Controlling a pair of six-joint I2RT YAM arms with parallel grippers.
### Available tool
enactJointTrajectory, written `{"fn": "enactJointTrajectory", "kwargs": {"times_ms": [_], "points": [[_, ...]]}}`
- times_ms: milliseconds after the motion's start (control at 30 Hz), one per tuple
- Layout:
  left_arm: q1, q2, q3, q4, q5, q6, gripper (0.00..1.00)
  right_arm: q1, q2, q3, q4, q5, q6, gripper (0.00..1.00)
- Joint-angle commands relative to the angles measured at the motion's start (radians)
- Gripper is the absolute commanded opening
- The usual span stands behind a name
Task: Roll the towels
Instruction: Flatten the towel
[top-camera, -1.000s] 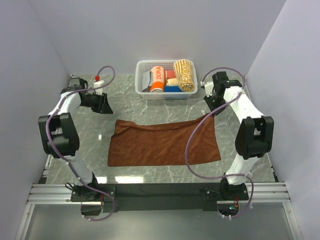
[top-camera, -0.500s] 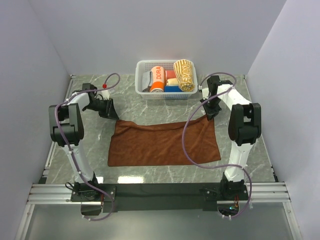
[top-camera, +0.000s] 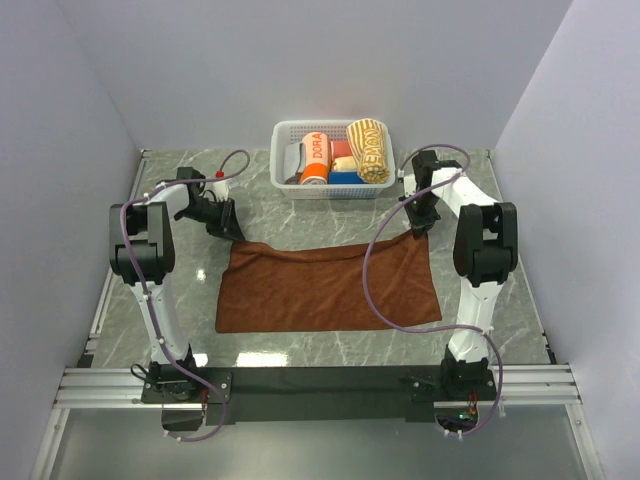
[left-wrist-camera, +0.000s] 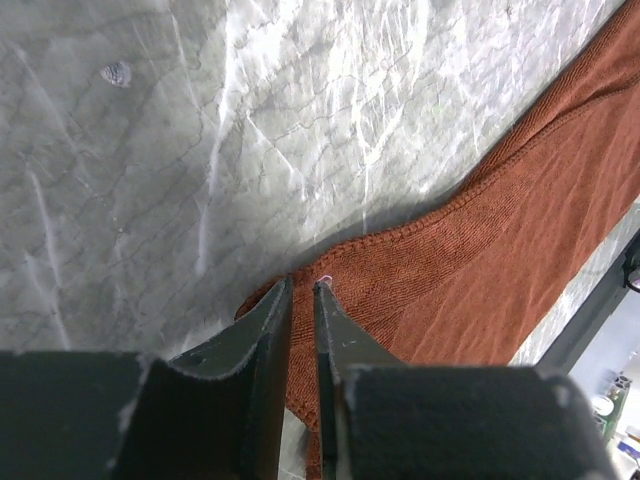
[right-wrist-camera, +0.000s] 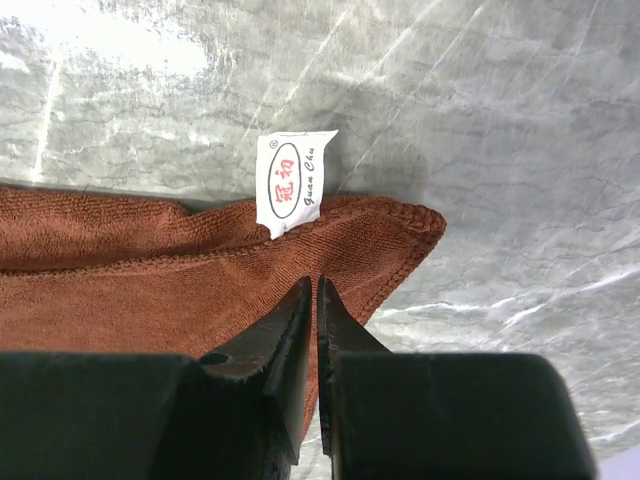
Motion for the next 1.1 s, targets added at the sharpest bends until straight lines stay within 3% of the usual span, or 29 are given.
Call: {"fn": "enactJointTrajectory", "kwargs": {"times_ms": [0,233,767,867,1067], "points": [[-0.001,0.002,0.042,-0.027,0.015,0.010,0.19,-0.004,0.007,0.025,0.016,0.021,0.013,0.13],[0.011,0.022,-0.002,0.024,-0.044,-0.031,0.18,-0.004,0.036,-0.020,0.050,0.067,0.018,0.09],[0.055,0.086,0.145,0.125,-0.144,-0.155,0.16,-0.007,0.066,-0.034,0.082,0.185,0.019,0.01],[0.058,0.082,0.140,0.142,-0.143,-0.160,0.17,-0.007,0.047,-0.014,0.067,0.118,0.016,0.05],[0.058,0.057,0.148,0.154,-0.086,-0.145,0.26,-0.007,-0.030,0.043,0.038,-0.053,0.010,0.27]]}}
